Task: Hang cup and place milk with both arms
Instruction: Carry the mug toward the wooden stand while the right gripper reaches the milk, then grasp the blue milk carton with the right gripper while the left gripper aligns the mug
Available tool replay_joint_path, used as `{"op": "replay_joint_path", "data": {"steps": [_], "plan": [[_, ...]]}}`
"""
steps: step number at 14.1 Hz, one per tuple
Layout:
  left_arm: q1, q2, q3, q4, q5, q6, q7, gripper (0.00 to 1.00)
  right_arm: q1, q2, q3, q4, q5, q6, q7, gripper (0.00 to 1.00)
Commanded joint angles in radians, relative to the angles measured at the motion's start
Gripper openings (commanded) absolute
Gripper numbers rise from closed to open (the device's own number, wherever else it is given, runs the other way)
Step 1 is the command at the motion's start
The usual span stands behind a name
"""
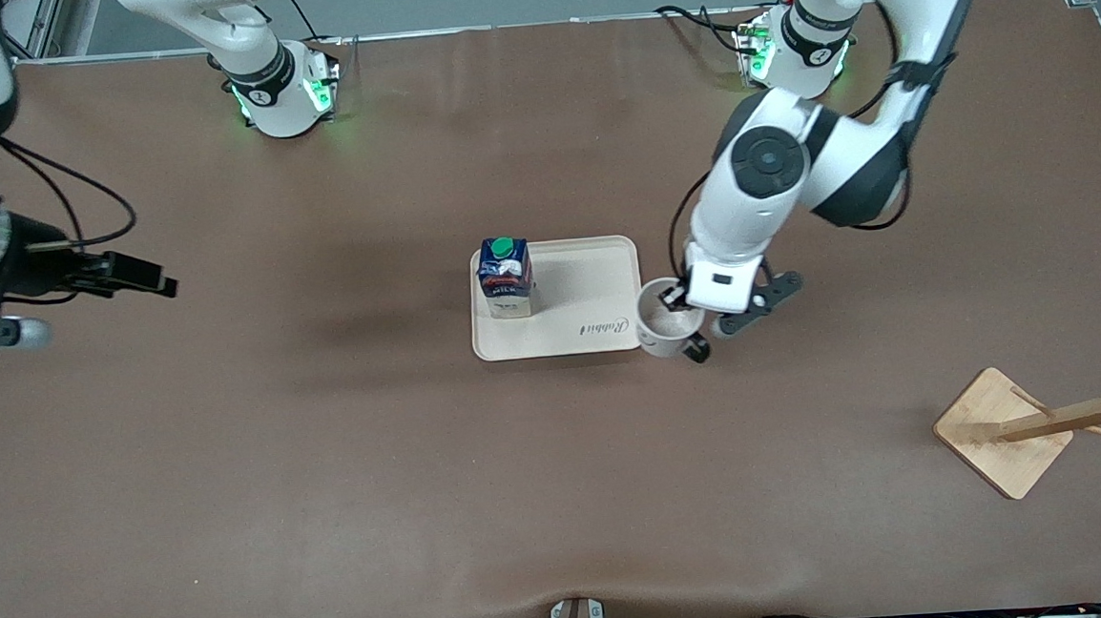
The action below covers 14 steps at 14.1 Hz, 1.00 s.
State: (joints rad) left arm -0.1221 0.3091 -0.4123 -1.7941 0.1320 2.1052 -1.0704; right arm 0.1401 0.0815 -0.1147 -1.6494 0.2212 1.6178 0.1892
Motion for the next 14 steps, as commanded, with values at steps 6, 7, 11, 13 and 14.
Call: {"op": "replay_joint_path", "data": {"steps": [6,7,11,13,14], "plan": [[0.267,-0.165,-0.005,-0.001,0.014,-0.205,0.536,0.00,0.308,-0.006,-0.005,-0.058,0.003,0.093,0.288,1.00],[0.297,-0.174,-0.005,-0.001,0.014,-0.205,0.588,0.00,0.343,0.010,-0.005,-0.058,0.003,0.097,0.323,1.00],[0.425,-0.163,0.000,0.067,0.014,-0.206,0.804,0.00,0.501,0.104,-0.005,-0.058,-0.002,0.252,0.576,1.00],[0.485,-0.159,0.000,0.082,0.012,-0.212,0.941,0.00,0.553,0.138,-0.006,-0.058,-0.006,0.292,0.637,1.00],[0.507,-0.159,0.000,0.091,0.012,-0.212,0.979,0.00,0.567,0.150,-0.006,-0.058,-0.029,0.306,0.665,1.00]]}}
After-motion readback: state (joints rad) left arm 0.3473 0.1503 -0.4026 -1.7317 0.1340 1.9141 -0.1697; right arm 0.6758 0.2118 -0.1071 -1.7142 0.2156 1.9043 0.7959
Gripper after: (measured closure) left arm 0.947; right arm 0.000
